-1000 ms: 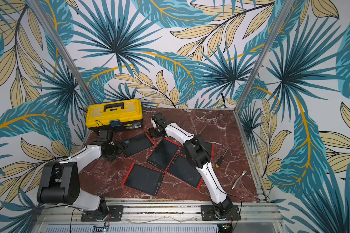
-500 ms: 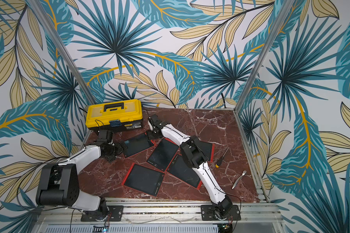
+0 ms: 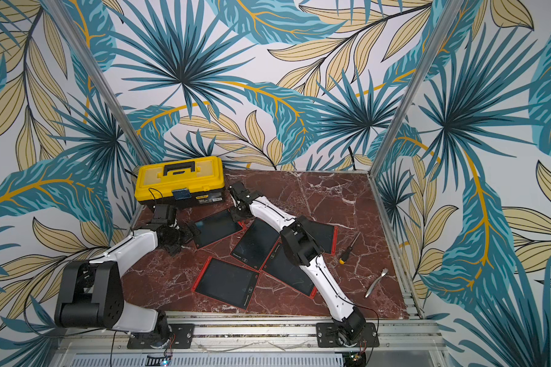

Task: Place the stylus back onto the writing tablet
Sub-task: Adjust the stylus on the writing tablet.

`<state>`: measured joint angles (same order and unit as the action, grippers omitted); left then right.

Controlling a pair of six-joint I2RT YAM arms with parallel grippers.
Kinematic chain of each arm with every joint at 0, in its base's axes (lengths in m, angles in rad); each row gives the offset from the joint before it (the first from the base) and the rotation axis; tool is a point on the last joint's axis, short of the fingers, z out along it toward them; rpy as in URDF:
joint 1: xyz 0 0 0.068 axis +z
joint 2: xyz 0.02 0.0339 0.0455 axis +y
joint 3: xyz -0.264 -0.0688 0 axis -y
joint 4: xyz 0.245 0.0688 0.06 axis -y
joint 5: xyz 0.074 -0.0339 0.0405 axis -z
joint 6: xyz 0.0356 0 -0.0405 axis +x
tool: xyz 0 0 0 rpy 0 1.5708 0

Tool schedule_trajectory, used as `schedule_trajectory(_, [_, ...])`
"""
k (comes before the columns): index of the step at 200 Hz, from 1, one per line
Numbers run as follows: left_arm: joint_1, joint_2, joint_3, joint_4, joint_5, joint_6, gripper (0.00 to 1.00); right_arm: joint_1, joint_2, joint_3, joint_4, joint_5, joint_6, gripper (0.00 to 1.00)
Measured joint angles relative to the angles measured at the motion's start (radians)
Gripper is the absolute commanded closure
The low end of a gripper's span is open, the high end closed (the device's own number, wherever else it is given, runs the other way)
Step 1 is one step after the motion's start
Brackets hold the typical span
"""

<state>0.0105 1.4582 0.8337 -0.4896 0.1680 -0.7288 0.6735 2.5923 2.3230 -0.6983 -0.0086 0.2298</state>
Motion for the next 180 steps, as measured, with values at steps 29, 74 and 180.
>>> schedule_trajectory(29, [0.0, 0.0, 0.0, -0.001, 0.0, 0.0, 0.0, 0.001, 0.0, 0.002, -0.009, 0.013, -0.003, 0.62])
schedule_trajectory(74, [0.0, 0.0, 0.0, -0.002, 0.0, 0.0, 0.0, 0.001, 0.0, 0.002, -0.011, 0.015, 0.0, 0.7])
schedule_trajectory(180, [0.0, -0.002, 0.0, -0.002, 0.0, 0.004, 0.0, 0.0, 0.0, -0.006, 0.002, 0.009, 0.024, 0.69])
